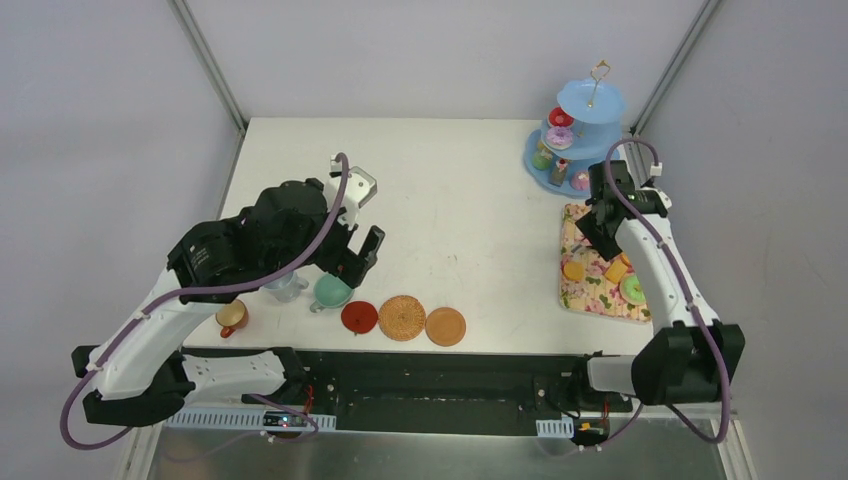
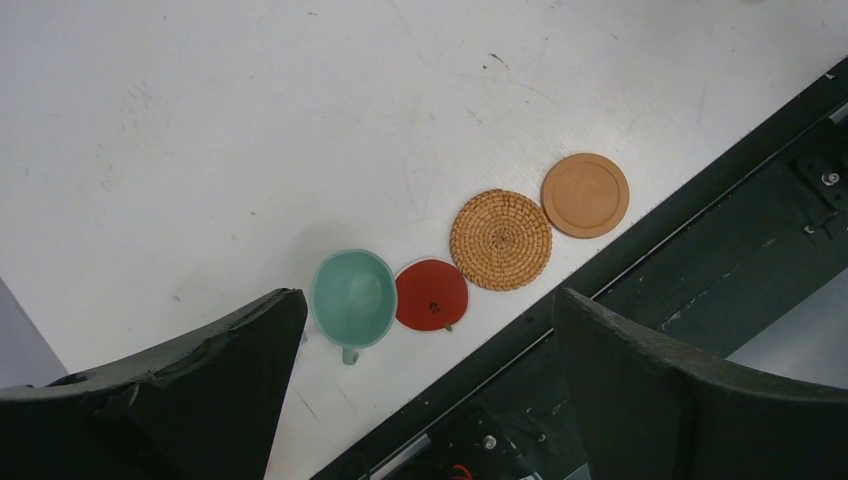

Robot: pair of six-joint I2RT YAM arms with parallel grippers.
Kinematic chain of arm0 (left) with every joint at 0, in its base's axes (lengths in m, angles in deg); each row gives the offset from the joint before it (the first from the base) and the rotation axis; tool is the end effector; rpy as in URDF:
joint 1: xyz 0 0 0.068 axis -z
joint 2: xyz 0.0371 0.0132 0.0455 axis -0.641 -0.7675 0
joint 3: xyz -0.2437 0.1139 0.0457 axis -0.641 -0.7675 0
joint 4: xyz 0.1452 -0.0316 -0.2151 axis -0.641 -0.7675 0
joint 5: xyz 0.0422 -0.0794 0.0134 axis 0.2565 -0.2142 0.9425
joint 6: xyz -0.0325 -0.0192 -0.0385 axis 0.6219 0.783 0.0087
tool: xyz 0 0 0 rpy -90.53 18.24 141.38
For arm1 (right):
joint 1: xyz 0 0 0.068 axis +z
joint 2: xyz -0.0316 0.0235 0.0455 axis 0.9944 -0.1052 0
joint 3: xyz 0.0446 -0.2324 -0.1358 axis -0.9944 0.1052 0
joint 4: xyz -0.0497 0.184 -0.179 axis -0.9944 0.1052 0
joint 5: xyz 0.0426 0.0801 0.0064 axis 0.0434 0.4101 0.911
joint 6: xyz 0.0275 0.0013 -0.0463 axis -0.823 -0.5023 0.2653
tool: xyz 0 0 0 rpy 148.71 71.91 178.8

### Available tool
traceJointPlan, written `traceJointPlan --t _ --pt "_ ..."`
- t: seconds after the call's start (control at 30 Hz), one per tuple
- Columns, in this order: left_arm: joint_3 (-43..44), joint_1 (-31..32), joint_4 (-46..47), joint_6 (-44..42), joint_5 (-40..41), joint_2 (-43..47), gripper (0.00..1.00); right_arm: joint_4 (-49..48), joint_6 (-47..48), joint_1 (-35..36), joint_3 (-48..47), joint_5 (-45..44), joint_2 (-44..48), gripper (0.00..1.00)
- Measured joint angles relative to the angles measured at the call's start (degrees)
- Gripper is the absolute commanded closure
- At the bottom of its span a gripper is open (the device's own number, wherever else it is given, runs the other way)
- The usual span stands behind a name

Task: Serve the afternoon tea

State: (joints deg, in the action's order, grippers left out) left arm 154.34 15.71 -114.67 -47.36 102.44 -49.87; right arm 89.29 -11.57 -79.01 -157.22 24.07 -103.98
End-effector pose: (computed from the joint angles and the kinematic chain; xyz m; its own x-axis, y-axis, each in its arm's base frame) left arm 0.0959 -0.1246 0.4692 -0.3373 0.3461 -0.8755 0.6560 0.7534 0.0451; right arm 0.2456 0.0057 0.3091 -0.5718 0.5347 -0.6222 0.6651 0.7461 0.0300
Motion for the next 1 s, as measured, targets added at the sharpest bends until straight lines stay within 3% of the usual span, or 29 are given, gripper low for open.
traceJointPlan --t 0.57,1.0 --pt "-1.79 0.00 0.02 -0.48 1.79 1.99 0.00 -9.75 -11.67 -0.85 -2.58 -9.49 -12.81 0.43" --pt "-2.01 0.00 0.13 -1.36 2.99 1.90 0.00 -11.98 -12.83 -0.85 -2.54 -11.21 -16.44 0.42"
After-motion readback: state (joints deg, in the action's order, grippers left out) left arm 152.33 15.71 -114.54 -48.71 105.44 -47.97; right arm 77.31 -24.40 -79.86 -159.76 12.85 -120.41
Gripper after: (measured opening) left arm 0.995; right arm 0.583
